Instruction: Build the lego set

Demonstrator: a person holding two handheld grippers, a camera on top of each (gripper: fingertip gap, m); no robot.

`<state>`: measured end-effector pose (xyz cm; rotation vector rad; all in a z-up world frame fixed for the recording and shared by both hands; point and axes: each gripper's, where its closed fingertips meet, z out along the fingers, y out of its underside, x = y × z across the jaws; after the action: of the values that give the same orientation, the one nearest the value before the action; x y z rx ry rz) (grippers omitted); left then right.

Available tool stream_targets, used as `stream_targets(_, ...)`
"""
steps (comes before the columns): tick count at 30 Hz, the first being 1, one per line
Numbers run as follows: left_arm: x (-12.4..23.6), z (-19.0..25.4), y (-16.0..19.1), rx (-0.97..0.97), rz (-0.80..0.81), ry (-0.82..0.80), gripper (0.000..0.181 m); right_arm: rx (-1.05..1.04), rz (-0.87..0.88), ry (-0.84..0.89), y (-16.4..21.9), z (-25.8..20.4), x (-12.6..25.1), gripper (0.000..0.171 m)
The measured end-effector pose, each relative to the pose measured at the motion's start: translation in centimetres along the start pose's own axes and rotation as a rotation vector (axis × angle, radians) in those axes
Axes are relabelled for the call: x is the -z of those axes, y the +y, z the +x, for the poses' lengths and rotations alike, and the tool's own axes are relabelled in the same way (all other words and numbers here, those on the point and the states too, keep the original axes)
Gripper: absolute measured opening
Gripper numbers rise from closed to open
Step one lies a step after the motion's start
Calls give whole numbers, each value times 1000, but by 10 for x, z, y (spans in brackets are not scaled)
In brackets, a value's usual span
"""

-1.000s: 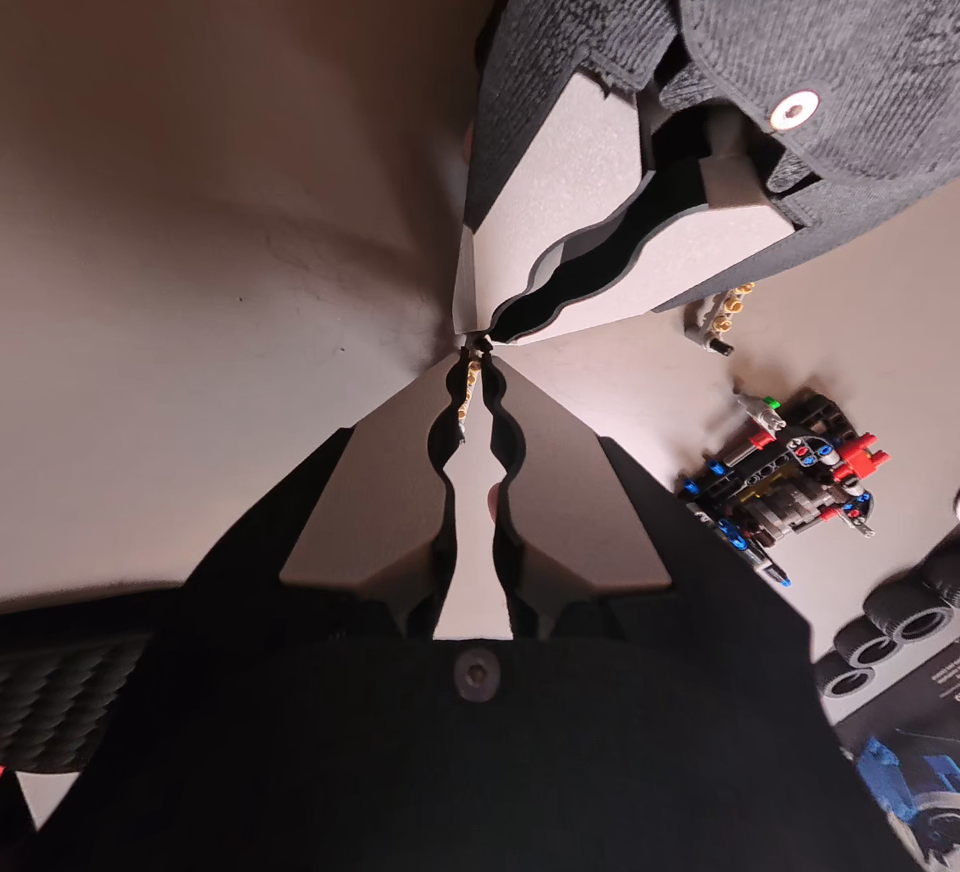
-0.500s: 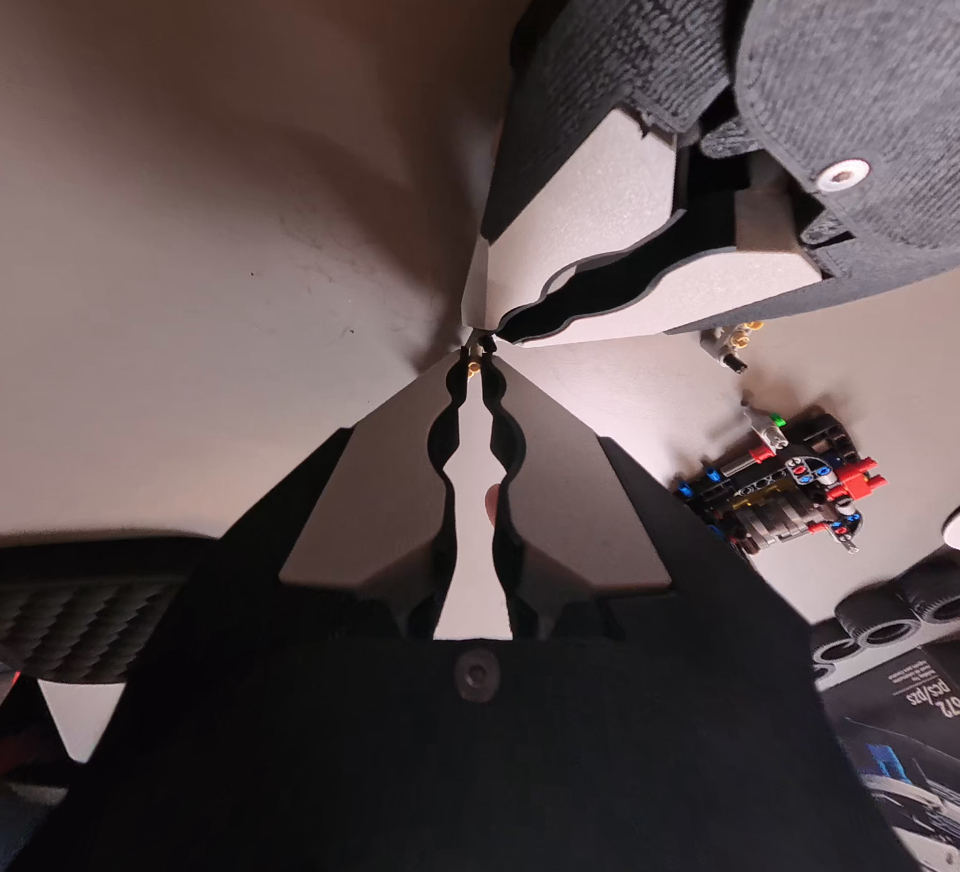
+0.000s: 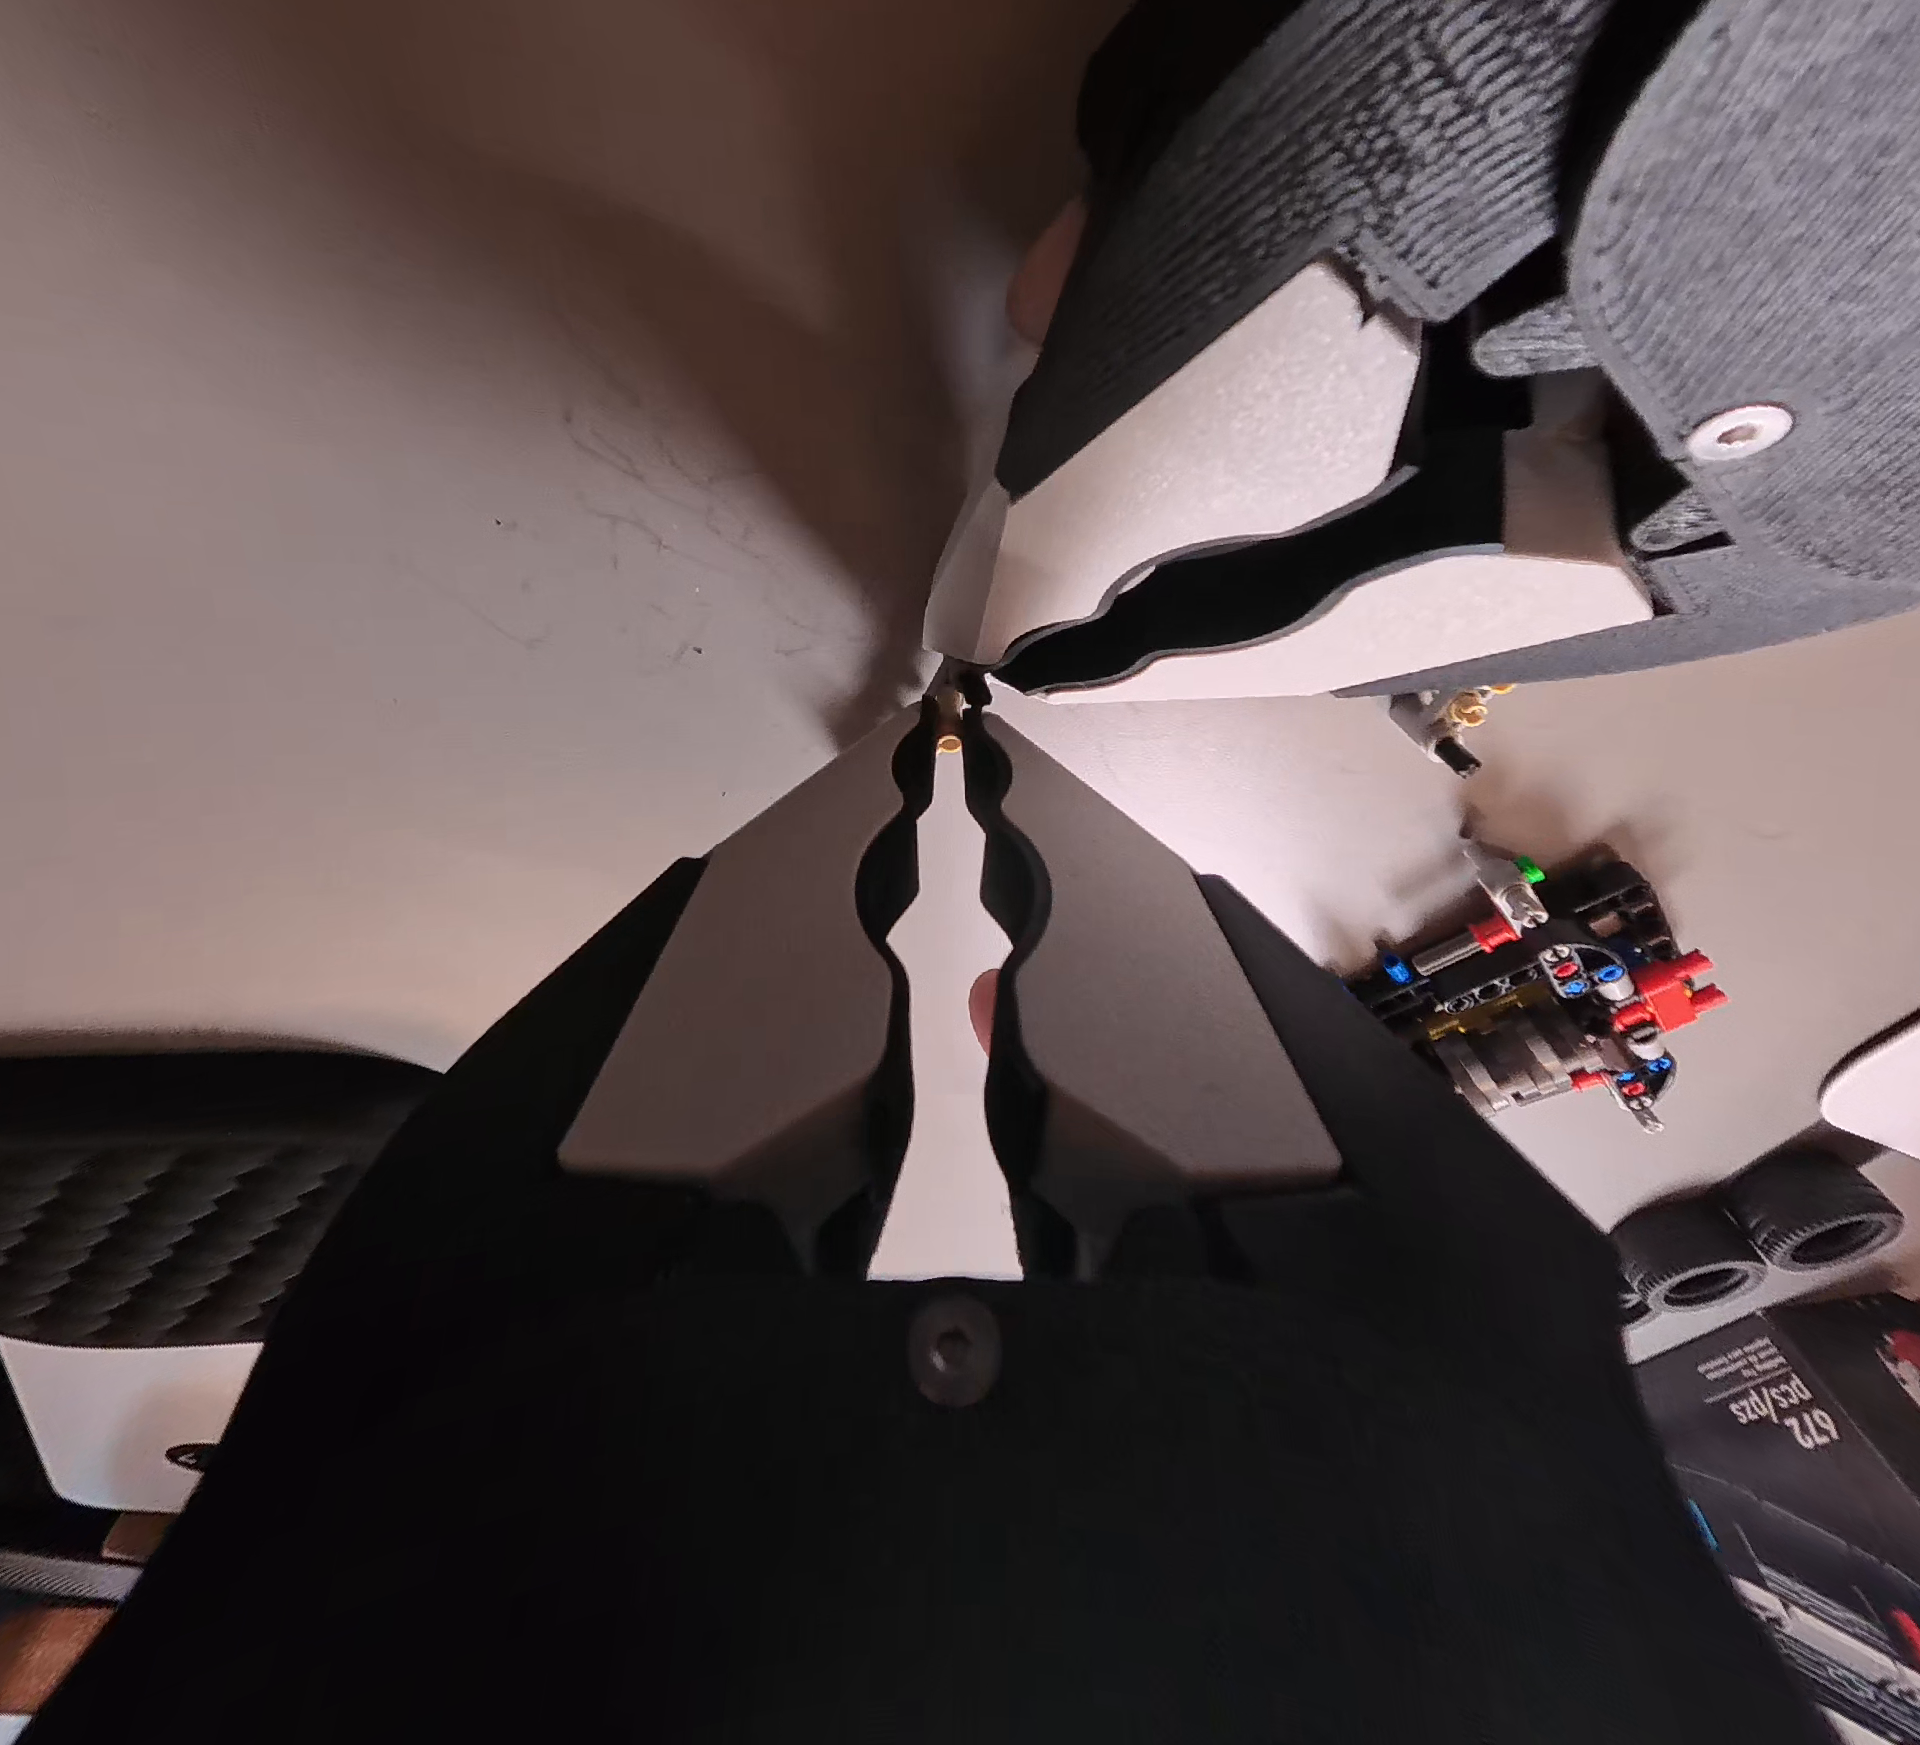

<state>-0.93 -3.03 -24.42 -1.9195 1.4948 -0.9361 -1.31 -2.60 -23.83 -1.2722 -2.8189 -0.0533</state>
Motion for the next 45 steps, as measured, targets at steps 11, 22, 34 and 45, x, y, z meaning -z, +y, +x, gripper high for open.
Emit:
stream_targets(11, 0, 0, 0, -2, -1, -1, 6, -64, 35, -19, -2, -1, 1, 3)
stream_targets(22, 0, 0, 0, -8, -4, -7, 6, -216, 51, -2, -4, -2, 0, 1)
stream_targets(34, -1, 1, 0, -6, -3, -25, 6, -416, 149, 37, -5, -2, -2, 0)
stream_targets(45, 0, 1, 0, 0, 3, -19, 6, -543, 431, 39, -5, -1, 2, 1)
